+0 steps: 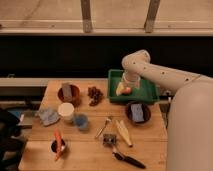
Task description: Place apple in plastic cup
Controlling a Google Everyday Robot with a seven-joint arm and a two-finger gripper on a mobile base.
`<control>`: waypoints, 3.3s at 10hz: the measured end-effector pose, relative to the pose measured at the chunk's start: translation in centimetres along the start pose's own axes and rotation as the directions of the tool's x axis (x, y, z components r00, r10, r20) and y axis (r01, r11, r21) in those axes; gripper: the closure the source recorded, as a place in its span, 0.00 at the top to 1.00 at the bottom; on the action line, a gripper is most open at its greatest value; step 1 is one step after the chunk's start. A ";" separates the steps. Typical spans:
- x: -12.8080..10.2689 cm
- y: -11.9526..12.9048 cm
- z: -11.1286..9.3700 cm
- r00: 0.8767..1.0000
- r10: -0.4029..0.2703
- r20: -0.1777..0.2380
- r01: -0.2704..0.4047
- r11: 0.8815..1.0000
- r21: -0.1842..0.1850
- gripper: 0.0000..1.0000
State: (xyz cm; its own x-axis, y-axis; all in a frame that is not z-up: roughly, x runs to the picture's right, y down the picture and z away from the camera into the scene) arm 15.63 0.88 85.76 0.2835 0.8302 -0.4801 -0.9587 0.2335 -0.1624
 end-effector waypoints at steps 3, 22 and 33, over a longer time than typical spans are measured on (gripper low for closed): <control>-0.1 0.2 0.5 1.000 0.025 -0.001 -0.025 1.000 0.004 0.78; -6.1 -2.5 9.3 0.990 0.144 -0.006 -0.143 0.982 -0.125 0.02; -1.2 12.7 -4.3 0.961 -0.260 0.099 0.276 0.934 -0.226 0.00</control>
State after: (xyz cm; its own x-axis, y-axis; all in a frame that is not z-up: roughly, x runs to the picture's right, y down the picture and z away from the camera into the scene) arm 3.19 0.72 80.59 0.5193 0.7868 -0.3335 -0.8122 0.3331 -0.4789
